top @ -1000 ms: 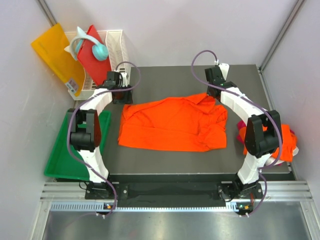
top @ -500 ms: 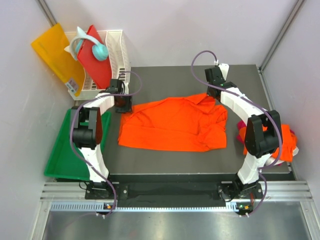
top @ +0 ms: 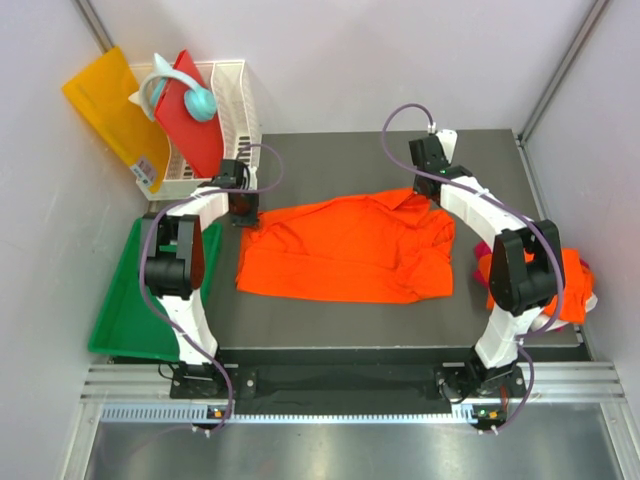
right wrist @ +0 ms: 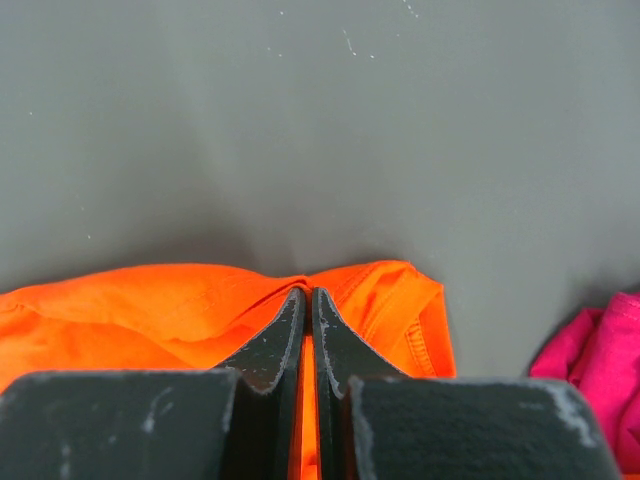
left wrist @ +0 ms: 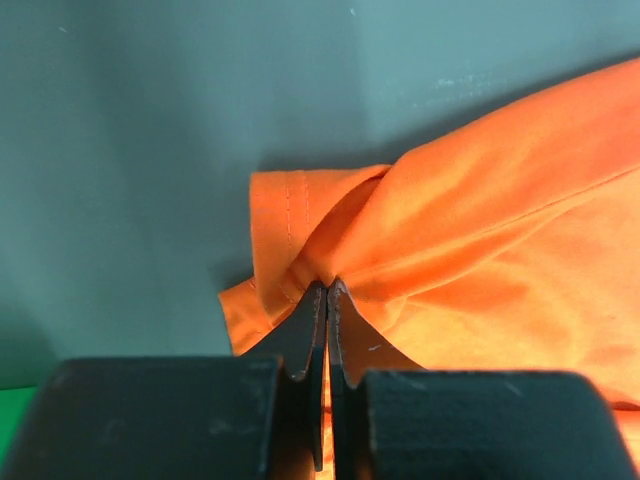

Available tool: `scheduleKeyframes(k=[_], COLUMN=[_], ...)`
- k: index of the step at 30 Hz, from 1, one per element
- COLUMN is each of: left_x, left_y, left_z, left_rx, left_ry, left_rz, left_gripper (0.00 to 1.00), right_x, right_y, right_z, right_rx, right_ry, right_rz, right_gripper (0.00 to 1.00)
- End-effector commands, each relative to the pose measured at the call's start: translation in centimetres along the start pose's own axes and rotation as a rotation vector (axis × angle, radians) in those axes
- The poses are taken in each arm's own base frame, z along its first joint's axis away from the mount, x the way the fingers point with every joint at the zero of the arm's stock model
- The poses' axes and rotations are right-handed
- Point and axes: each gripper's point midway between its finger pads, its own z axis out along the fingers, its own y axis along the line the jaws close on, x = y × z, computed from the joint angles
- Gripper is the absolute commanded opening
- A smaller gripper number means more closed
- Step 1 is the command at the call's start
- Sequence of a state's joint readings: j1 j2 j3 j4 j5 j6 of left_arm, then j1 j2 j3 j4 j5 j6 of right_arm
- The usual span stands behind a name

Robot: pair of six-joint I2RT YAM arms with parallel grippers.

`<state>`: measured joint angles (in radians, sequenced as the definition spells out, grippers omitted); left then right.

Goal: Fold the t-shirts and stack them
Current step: Grap the side of the flattened tshirt furthest away from the robot with both arms

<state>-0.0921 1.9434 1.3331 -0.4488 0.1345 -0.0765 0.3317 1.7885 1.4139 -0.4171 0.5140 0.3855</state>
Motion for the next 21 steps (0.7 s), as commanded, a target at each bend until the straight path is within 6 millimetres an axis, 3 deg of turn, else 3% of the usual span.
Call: scheduleKeyframes(k=[1,7,10,13,21], left_x=[-1.0,-3.4,-6.4,-8.1,-9.2], left_y=[-0.2,-0.5,-1.0,-1.3,-0.6], left_z=[-1.0,-3.4,-6.3,-8.2,-9.4], left_rx=[0.008,0.003,0.005,0.004,-0.045], left_ry=[-0.031,-0.118,-0.223,-0.282,-0.325], left_rz=[0.006,0.031,0.054,0.062,0.065], left_gripper=[0.00,0.00,0.00,0.00,0.00], right_x=[-1.4,-2.6,-3.2,-3.3,-3.0], right_y=[0.3,0.3,0.3,0.3,-0.2], right_z=[-0.8,-1.4,-1.9,-2.0,-2.6], right_rx=[-0.019,-0.025,-0.031,-0.035,-0.036], right_ry=[-0.047,-0.072,-0.085,-0.087,-0.093], right_rz=[0.028,0.040,0.045,0.049,0.049], right_gripper=[0.00,0.00,0.00,0.00,0.00])
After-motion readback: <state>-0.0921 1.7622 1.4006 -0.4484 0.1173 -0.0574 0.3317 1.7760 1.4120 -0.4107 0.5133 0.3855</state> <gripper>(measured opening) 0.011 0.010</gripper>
